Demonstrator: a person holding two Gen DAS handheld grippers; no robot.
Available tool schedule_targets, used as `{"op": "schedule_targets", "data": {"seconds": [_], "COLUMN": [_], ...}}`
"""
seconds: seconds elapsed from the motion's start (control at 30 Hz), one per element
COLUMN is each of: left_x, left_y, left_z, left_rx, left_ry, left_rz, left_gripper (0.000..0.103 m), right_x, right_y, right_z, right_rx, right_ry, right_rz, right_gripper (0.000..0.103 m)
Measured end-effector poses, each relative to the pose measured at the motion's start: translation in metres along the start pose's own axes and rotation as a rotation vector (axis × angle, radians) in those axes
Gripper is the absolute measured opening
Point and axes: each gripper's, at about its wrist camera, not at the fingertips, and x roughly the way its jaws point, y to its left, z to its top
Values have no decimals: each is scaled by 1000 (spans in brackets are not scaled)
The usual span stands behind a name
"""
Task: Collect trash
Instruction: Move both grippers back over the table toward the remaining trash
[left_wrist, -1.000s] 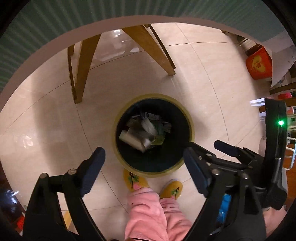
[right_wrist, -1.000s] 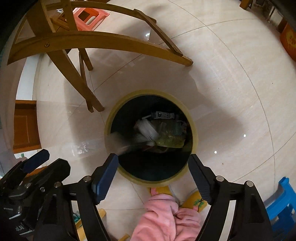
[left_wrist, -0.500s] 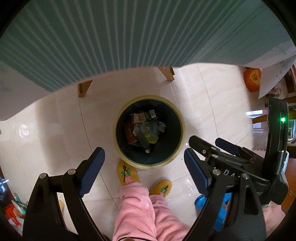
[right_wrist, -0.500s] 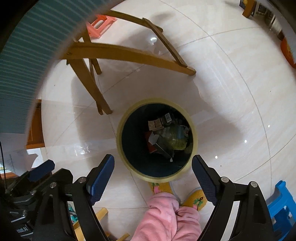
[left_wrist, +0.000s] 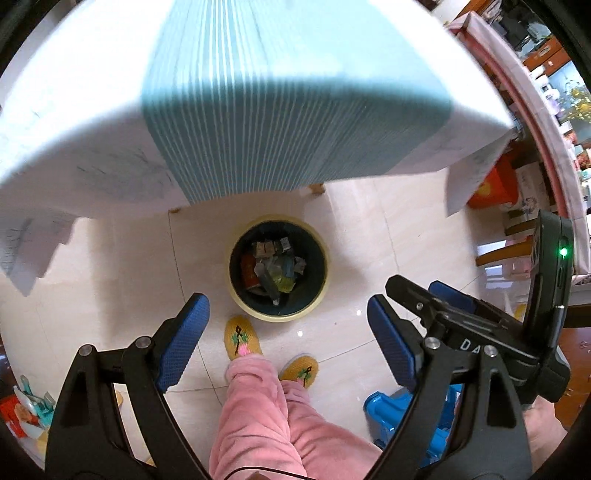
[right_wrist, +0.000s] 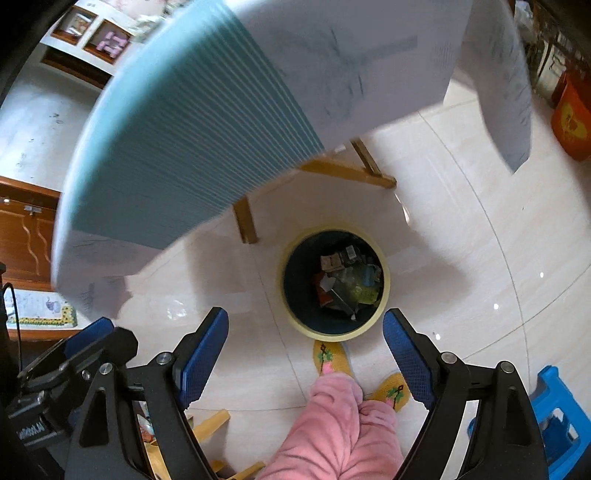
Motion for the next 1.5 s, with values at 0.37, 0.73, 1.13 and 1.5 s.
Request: {"op": "schedule_targets", "data": {"seconds": [0.37, 0.73, 1.13, 1.5], "left_x": [-131, -213, -260, -260], "left_y": [-21, -34, -31, 0], "left_z": [5, 7, 20, 83], "left_rx": [19, -11, -34, -70], "left_ry": [-185, -312, -414, -454], "left_rz": [-5, -1, 39, 37], "left_gripper": [85, 85, 85, 85], "right_x": [-148, -251, -303, -276], "right_y": [48, 79, 98, 112], "right_z": [3, 11, 41, 93], "right_rx": [-103, -212, -280, -264], "right_ry": [-169, -312, -428, -410], "right_rz": [57, 95, 116, 68], "right_gripper": [87, 87, 87, 87]}}
